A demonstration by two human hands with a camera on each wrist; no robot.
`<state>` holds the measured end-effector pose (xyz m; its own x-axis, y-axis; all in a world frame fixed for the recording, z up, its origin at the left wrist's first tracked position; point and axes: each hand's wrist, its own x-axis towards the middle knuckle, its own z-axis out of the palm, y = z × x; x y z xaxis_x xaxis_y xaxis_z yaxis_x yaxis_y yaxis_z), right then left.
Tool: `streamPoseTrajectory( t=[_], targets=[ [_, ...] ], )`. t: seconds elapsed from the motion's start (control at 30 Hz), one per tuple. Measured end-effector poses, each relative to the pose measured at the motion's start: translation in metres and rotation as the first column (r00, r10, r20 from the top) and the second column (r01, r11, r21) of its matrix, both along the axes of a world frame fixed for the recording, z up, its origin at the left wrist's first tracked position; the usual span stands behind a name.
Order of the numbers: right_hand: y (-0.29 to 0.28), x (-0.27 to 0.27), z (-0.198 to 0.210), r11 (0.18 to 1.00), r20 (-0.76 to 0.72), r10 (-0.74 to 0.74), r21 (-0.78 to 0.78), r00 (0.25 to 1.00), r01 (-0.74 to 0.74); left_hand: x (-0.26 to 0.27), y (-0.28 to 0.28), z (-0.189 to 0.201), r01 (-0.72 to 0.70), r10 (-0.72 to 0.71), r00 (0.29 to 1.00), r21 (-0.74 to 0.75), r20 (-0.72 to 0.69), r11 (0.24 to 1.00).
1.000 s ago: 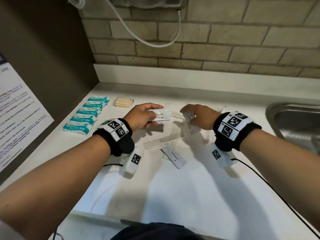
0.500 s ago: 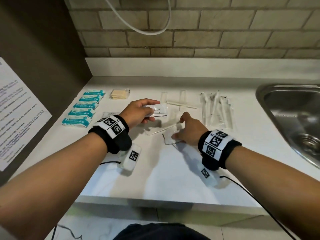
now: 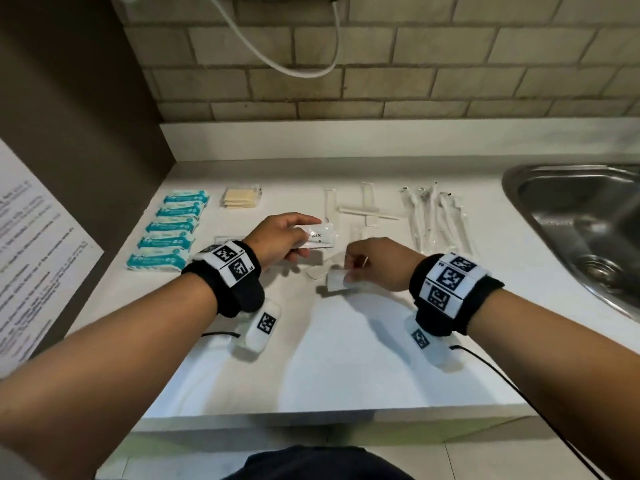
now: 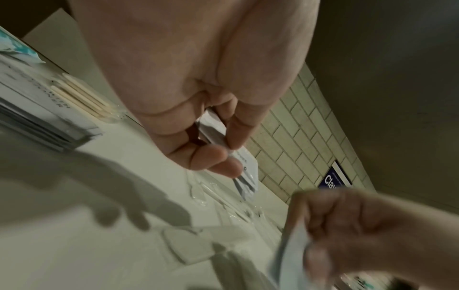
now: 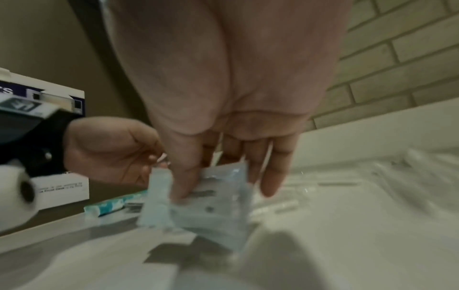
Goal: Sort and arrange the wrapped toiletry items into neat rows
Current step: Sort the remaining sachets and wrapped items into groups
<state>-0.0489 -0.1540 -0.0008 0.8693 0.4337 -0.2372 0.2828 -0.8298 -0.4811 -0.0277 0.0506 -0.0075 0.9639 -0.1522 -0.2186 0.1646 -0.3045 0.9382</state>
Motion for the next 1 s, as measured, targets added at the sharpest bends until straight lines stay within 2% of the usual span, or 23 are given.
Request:
streamPoseTrajectory(
  t=[0.07,0.17,0.27,0.37,0.47,0.53,0.6,0.63,0.73,0.83,0.9,1.0],
  targets=[
    [0.011,0.006,0.016,0.994,0.05,0.037,0.105,0.998,-0.042,-0.001,0.004,0.001,0.003,-0.003,1.0,-0.006,-0.006,1.0],
    [0.029,0.019,0.033,0.973,0.172,-0.032,0.232,0.985,-0.009,-0.001,0.008,0.007,0.003,-0.008,0.999,-0.12,-0.045,0.993],
    [0.048,0.035,0.037,0.983,0.307,-0.062,0.182,0.95,0.006,0.001,0.017,0.018,0.024,-0.047,0.995,-0.243,-0.09,0.97],
    [0.067,0.047,0.034,0.976,0.347,-0.093,0.216,0.933,0.017,0.003,0.028,0.028,0.037,-0.049,0.998,-0.221,-0.05,0.975],
    [0.087,0.055,0.035,0.95,0.286,-0.114,0.312,0.952,0.02,0.01,0.047,0.034,0.004,-0.004,1.0,-0.19,0.001,0.982],
    [0.098,0.062,0.039,0.937,0.138,-0.099,0.347,0.985,0.046,0.015,0.062,0.038,-0.029,0.035,0.999,-0.193,0.027,0.981],
    [0.108,0.071,0.044,0.945,0.004,-0.044,0.325,0.999,0.041,0.021,0.078,0.042,-0.059,0.068,0.997,-0.181,0.045,0.982],
    [0.112,0.076,0.045,0.957,-0.005,-0.011,0.288,1.0,0.012,0.025,0.085,0.044,-0.064,0.072,0.996,-0.166,0.047,0.984],
    [0.13,0.094,0.046,0.972,0.09,0.024,0.229,0.996,-0.044,0.037,0.104,0.05,-0.034,0.036,0.997,-0.028,0.062,0.999],
    [0.146,0.109,0.046,0.974,0.09,0.044,0.216,0.995,-0.063,0.051,0.12,0.052,0.074,-0.094,0.992,0.229,0.079,0.971],
    [0.156,0.118,0.043,0.988,0.087,0.062,0.137,0.994,-0.074,0.059,0.131,0.052,0.163,-0.219,0.973,0.467,0.068,0.869],
    [0.169,0.125,0.034,0.996,0.085,0.082,0.03,0.993,-0.085,0.071,0.139,0.049,0.224,-0.364,0.931,0.738,0.031,0.636]
  ],
)
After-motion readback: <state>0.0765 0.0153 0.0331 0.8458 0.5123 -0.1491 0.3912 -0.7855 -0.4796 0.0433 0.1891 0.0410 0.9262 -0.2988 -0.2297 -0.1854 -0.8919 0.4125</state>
